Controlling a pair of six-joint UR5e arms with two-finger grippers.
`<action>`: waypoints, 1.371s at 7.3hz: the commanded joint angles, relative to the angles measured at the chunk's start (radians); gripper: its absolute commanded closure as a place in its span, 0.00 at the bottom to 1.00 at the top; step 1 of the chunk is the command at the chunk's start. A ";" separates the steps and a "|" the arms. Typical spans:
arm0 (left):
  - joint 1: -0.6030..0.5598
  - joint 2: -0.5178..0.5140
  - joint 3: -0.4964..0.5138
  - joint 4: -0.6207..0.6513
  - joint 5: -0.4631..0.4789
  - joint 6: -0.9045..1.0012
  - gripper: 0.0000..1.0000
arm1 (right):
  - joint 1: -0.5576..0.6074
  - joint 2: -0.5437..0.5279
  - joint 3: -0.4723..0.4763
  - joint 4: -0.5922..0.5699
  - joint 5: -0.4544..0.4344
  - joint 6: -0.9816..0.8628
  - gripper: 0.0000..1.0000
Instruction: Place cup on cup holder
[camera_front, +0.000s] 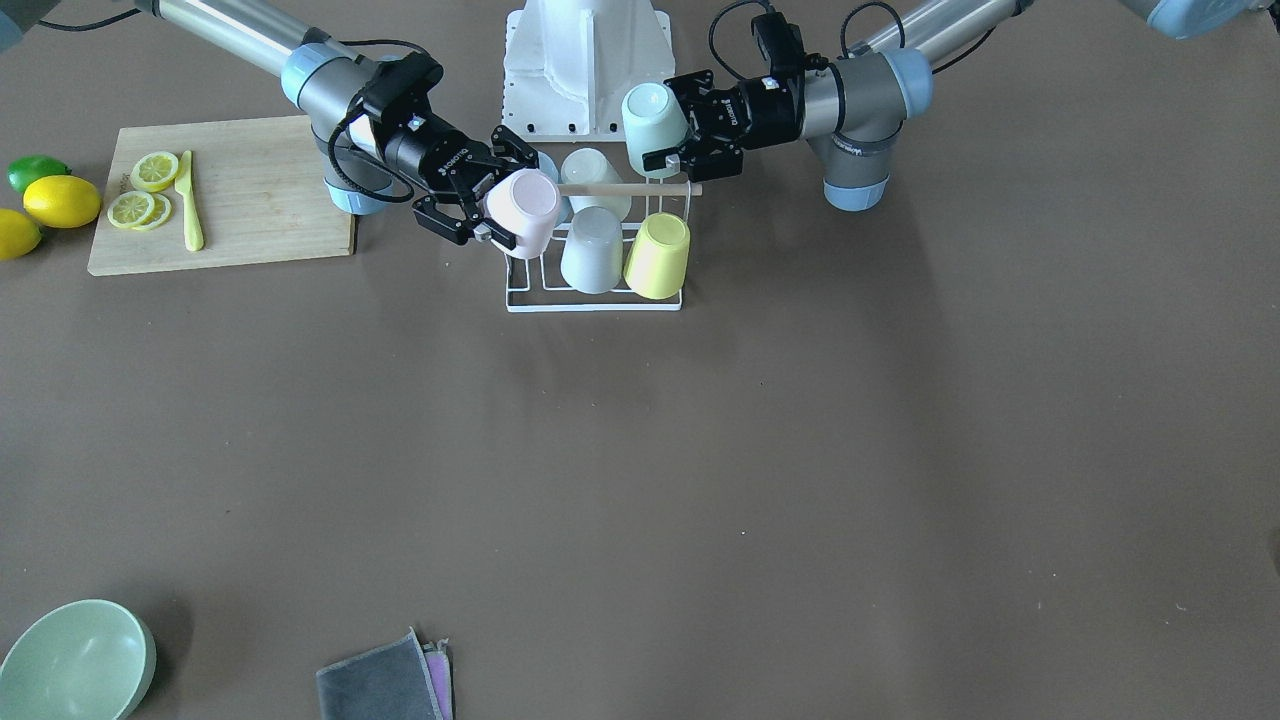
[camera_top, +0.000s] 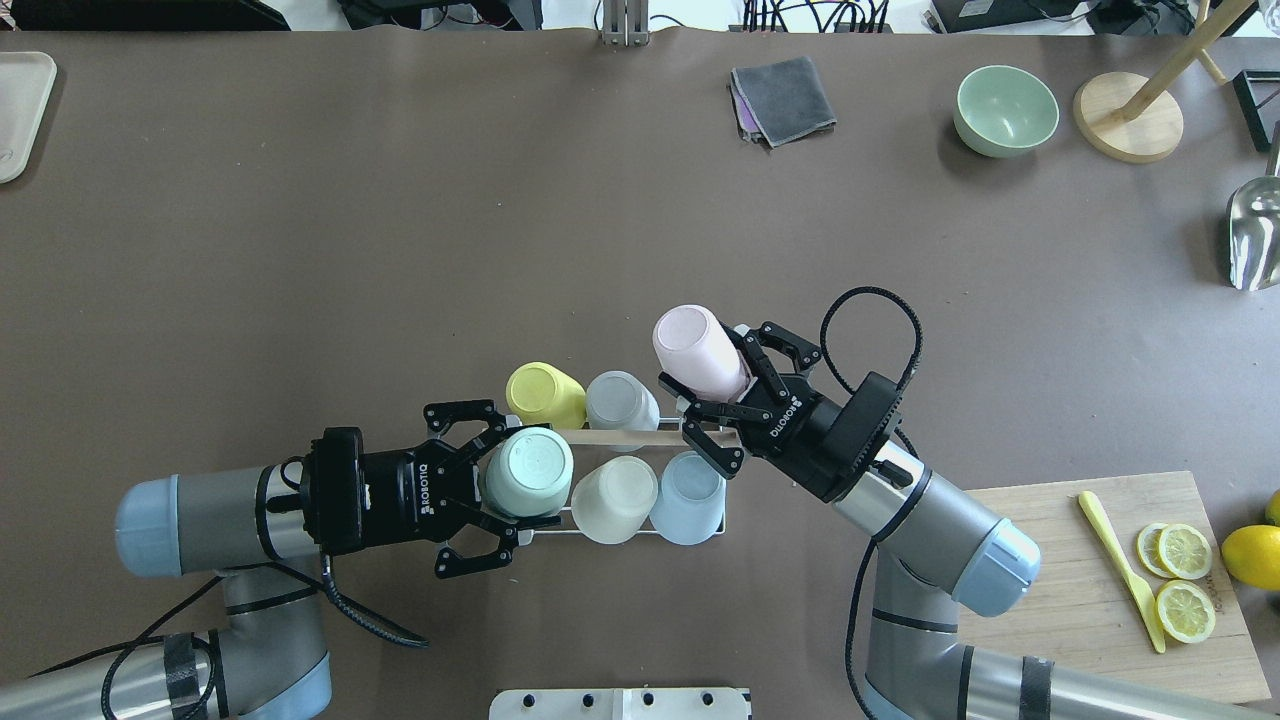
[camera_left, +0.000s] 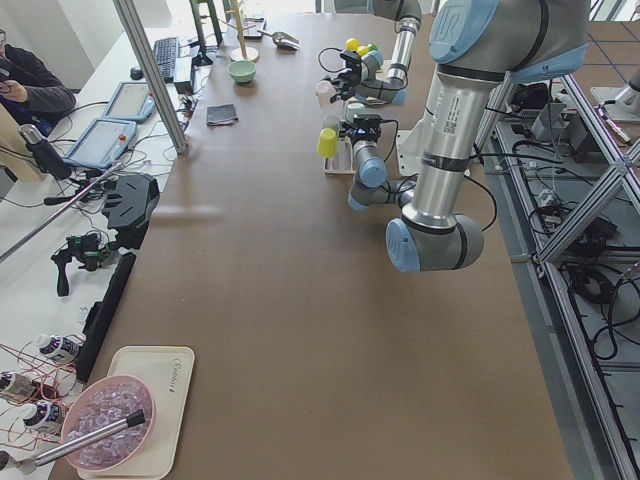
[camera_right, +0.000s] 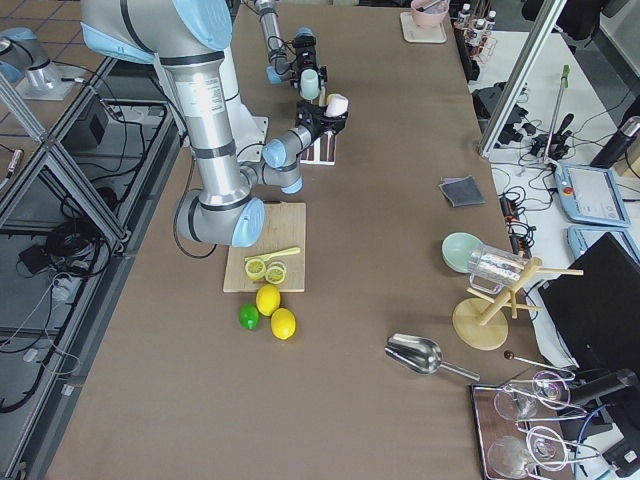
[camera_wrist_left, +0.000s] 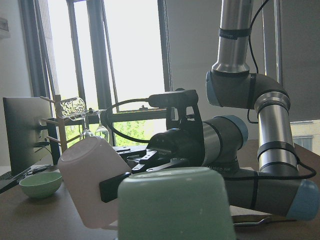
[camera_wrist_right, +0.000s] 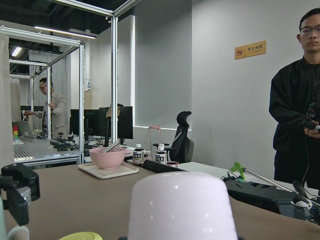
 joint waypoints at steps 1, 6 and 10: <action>0.000 -0.001 -0.002 0.000 0.000 0.002 0.01 | -0.003 0.002 -0.001 -0.001 -0.001 -0.001 0.36; -0.002 0.004 -0.010 0.000 0.002 0.000 0.01 | -0.007 -0.001 0.005 -0.001 -0.002 0.002 0.00; -0.098 0.111 -0.288 0.379 0.000 -0.009 0.01 | 0.011 -0.036 0.058 -0.004 0.004 0.010 0.00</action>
